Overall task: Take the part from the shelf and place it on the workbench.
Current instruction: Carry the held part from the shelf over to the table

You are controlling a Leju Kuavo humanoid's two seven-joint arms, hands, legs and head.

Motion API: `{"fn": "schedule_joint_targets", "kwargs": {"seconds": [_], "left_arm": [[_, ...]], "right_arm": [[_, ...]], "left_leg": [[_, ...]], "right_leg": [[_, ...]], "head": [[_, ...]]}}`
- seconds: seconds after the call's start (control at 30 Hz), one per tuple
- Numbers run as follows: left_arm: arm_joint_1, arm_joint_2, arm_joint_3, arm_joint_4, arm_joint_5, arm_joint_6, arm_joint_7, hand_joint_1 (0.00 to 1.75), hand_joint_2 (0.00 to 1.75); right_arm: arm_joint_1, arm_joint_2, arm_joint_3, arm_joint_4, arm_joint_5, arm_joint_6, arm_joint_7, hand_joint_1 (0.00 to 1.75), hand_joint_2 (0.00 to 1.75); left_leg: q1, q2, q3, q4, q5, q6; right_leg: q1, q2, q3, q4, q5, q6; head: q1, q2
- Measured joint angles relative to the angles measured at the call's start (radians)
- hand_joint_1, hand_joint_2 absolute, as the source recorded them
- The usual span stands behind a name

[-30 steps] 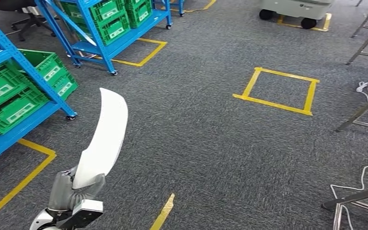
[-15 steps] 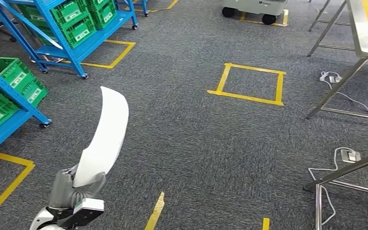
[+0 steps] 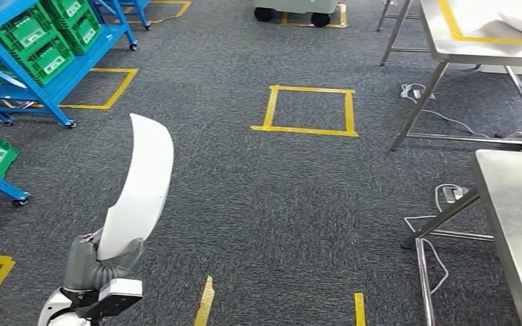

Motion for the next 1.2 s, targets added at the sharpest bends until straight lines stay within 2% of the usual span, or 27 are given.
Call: {"fn": "schedule_joint_targets", "kwargs": {"seconds": [0.03,0.1,0.17,0.23,0.3,0.33,0.37,0.4,0.43,0.5,0.53,0.57,0.6,0.67,0.7,0.73,0.77,0.83,0.87,0.9,0.93,0.97,1.0,1.07,1.1,1.13,1.2], "left_arm": [[-0.004,0.0,0.003,0.0,0.001,-0.003,0.0,1.69,1.75],[-0.012,-0.002,0.007,0.002,0.002,-0.008,0.0,1.69,1.75],[-0.019,-0.006,0.009,0.004,0.001,-0.013,0.001,1.69,1.75],[-0.024,-0.011,0.011,0.007,0.0,-0.016,0.002,1.69,1.75],[-0.026,-0.014,0.015,0.011,0.0,-0.022,0.002,1.69,1.75],[-0.027,-0.015,0.018,0.014,0.001,-0.027,0.002,1.69,1.75],[-0.03,-0.016,0.021,0.018,0.001,-0.033,0.002,1.69,1.75],[-0.034,-0.018,0.026,0.022,0.001,-0.038,0.001,1.69,1.75],[-0.038,-0.019,0.03,0.026,0.0,-0.045,0.0,1.69,1.75],[-0.047,-0.022,0.036,0.032,0.0,-0.053,-0.004,1.69,1.75],[-0.049,-0.023,0.038,0.033,-0.001,-0.056,-0.005,1.69,1.75],[-0.051,-0.024,0.039,0.033,-0.001,-0.057,-0.006,1.69,1.75],[-0.052,-0.024,0.039,0.033,-0.001,-0.057,-0.006,1.69,1.75],[-0.052,-0.024,0.04,0.033,-0.001,-0.057,-0.006,1.69,1.75],[-0.054,-0.024,0.042,0.034,-0.002,-0.058,-0.008,1.69,1.75],[-0.059,-0.026,0.046,0.035,-0.009,-0.059,-0.01,1.69,1.75],[-0.063,-0.027,0.051,0.036,-0.019,-0.06,-0.012,1.69,1.75],[-0.07,-0.029,0.057,0.039,-0.043,-0.059,-0.014,1.69,1.75],[-0.07,-0.029,0.058,0.042,-0.049,-0.057,-0.014,1.69,1.75],[-0.07,-0.029,0.059,0.044,-0.053,-0.057,-0.014,1.69,1.75],[-0.07,-0.029,0.059,0.047,-0.054,-0.056,-0.014,1.69,1.75],[-0.07,-0.029,0.059,0.049,-0.055,-0.056,-0.014,1.69,1.75],[-0.07,-0.029,0.059,0.05,-0.056,-0.056,-0.014,1.69,1.75],[-0.071,-0.029,0.061,0.05,-0.057,-0.056,-0.014,1.69,1.75],[-0.072,-0.029,0.062,0.05,-0.057,-0.056,-0.014,1.69,1.75],[-0.074,-0.029,0.063,0.051,-0.058,-0.056,-0.014,1.69,1.75],[-0.077,-0.031,0.064,0.051,-0.058,-0.055,-0.014,1.69,1.75]], "right_arm": [[-0.001,0.0,0.0,0.0,0.001,0.002,0.0,0.0,1.75],[-0.003,0.001,0.0,0.0,0.001,0.006,-0.001,0.0,1.75],[-0.001,0.001,0.0,-0.001,0.002,0.011,-0.001,0.0,1.75],[0.0,0.0,0.0,-0.001,0.002,0.014,-0.002,0.0,1.75],[-0.004,0.0,0.0,-0.001,0.004,0.017,-0.003,0.0,1.75],[-0.005,0.0,0.0,-0.001,0.005,0.019,-0.004,0.0,1.75],[-0.005,-0.001,0.0,-0.001,0.006,0.022,-0.006,0.0,1.75],[-0.004,-0.001,0.0,-0.001,0.007,0.025,-0.008,0.0,1.75],[-0.003,-0.002,0.0,-0.001,0.008,0.028,-0.009,0.0,1.75],[-0.003,-0.004,0.0,-0.001,0.01,0.033,-0.011,0.0,1.75],[-0.004,-0.004,0.0,-0.001,0.01,0.034,-0.012,0.0,1.75],[-0.006,-0.005,0.0,-0.002,0.01,0.034,-0.012,0.0,1.75],[-0.007,-0.005,0.0,-0.002,0.01,0.035,-0.012,0.0,1.75],[-0.007,-0.005,0.0,-0.001,0.01,0.035,-0.012,0.0,1.75],[-0.007,-0.005,0.0,-0.001,0.011,0.036,-0.013,0.0,1.75],[-0.006,-0.005,0.0,-0.001,0.011,0.039,-0.014,0.0,1.75],[-0.006,-0.006,0.0,-0.001,0.012,0.042,-0.015,0.0,1.75],[-0.006,-0.006,0.0,-0.002,0.013,0.048,-0.017,0.0,1.75],[-0.007,-0.006,0.0,-0.002,0.013,0.049,-0.018,0.0,1.75],[-0.007,-0.006,0.0,-0.002,0.013,0.049,-0.018,0.0,1.75],[-0.006,-0.006,0.0,-0.002,0.013,0.049,-0.018,0.0,1.75],[-0.005,-0.006,0.0,-0.002,0.013,0.049,-0.018,0.0,1.75],[-0.005,-0.006,0.0,-0.002,0.013,0.049,-0.018,0.0,1.75],[-0.006,-0.006,0.0,-0.002,0.013,0.05,-0.018,0.0,1.75],[-0.007,-0.006,0.0,-0.002,0.013,0.05,-0.018,0.0,1.75],[-0.007,-0.006,0.0,-0.002,0.013,0.05,-0.018,0.0,1.75],[-0.005,-0.006,0.0,-0.001,0.013,0.05,-0.019,0.0,1.75]], "left_leg": [[-0.002,-0.02,0.022,-0.053,0.022,0.008],[-0.005,-0.039,0.04,-0.099,0.026,0.02],[-0.004,-0.021,0.044,-0.119,0.028,0.02],[0.001,0.0,0.049,-0.136,0.036,0.02],[0.003,0.026,0.052,-0.141,0.038,0.022],[0.003,0.04,0.052,-0.141,0.038,0.022],[0.002,0.053,0.052,-0.14,0.037,0.021],[0.002,0.065,0.052,-0.14,0.036,0.02],[0.003,0.076,0.053,-0.14,0.035,0.018],[0.003,0.095,0.057,-0.138,0.031,0.01],[0.003,0.102,0.06,-0.137,0.028,0.006],[0.003,0.107,0.061,-0.137,0.027,0.003],[0.002,0.109,0.062,-0.136,0.026,0.001],[0.001,0.111,0.061,-0.136,0.026,-0.001],[0.0,0.116,0.061,-0.134,0.024,-0.005],[0.0,0.11,0.059,-0.125,0.014,-0.014],[0.001,0.097,0.05,-0.101,-0.005,-0.022],[0.006,0.057,0.004,0.008,-0.072,-0.034],[0.006,0.046,-0.029,0.079,-0.103,-0.034],[0.006,0.041,-0.058,0.135,-0.12,-0.033],[0.005,0.038,-0.074,0.161,-0.117,-0.03],[0.005,0.036,-0.073,0.149,-0.094,-0.025],[0.003,0.03,-0.056,0.101,-0.055,-0.019],[0.001,-0.009,-0.008,-0.021,0.02,-0.001],[-0.001,-0.028,0.01,-0.066,0.037,0.005],[-0.002,-0.04,0.019,-0.09,0.038,0.01],[-0.001,-0.031,0.025,-0.11,0.032,0.013]], "right_leg": [[0.0,0.01,-0.002,0.002,0.002,0.003],[-0.005,0.027,-0.014,0.004,0.007,0.014],[-0.008,0.034,-0.026,0.004,0.011,0.025],[-0.006,0.001,-0.05,0.043,-0.014,0.034],[-0.009,-0.045,-0.105,0.156,-0.074,0.045],[-0.012,-0.056,-0.136,0.221,-0.1,0.05],[-0.016,-0.063,-0.157,0.266,-0.113,0.056],[-0.019,-0.067,-0.161,0.276,-0.108,0.06],[-0.023,-0.072,-0.143,0.247,-0.086,0.064],[-0.027,-0.099,-0.067,0.112,-0.03,0.068],[-0.026,-0.116,-0.034,0.054,-0.017,0.067],[-0.024,-0.131,-0.013,0.018,-0.013,0.067],[-0.022,-0.142,-0.006,0.004,-0.018,0.066],[-0.021,-0.143,-0.006,0.005,-0.019,0.063],[-0.02,-0.138,-0.007,0.006,-0.017,0.057],[-0.02,-0.125,-0.007,0.005,-0.013,0.045],[-0.02,-0.111,-0.008,0.004,-0.008,0.032],[-0.02,-0.077,-0.009,0.001,-0.002,0.012],[-0.018,-0.066,-0.01,0.001,-0.002,0.008],[-0.016,-0.053,-0.009,0.002,-0.003,0.006],[-0.013,-0.041,-0.009,0.002,-0.003,0.005],[-0.011,-0.028,-0.008,0.002,-0.003,0.005],[-0.009,-0.015,-0.006,0.003,-0.003,0.005],[-0.006,0.008,-0.005,0.004,-0.003,0.006],[-0.007,0.018,-0.008,0.006,-0.002,0.009],[-0.008,0.026,-0.014,0.007,-0.001,0.013],[-0.011,0.039,-0.024,0.006,0.003,0.024]], "head": [[0.0,0.0],[-0.002,0.0],[-0.005,0.0],[0.0,0.0],[0.005,0.0],[0.006,0.0],[0.006,0.0],[0.007,0.0],[0.007,0.0],[0.007,0.0],[0.007,0.0],[0.007,0.0],[0.007,0.0],[0.008,0.0],[0.007,0.0],[0.006,0.0],[0.005,0.0],[0.001,0.0],[0.001,0.0],[0.0,0.0],[0.0,0.0],[0.0,0.0],[0.0,0.0],[0.001,0.0],[0.001,0.0],[0.0,0.0],[-0.003,0.0]]}}
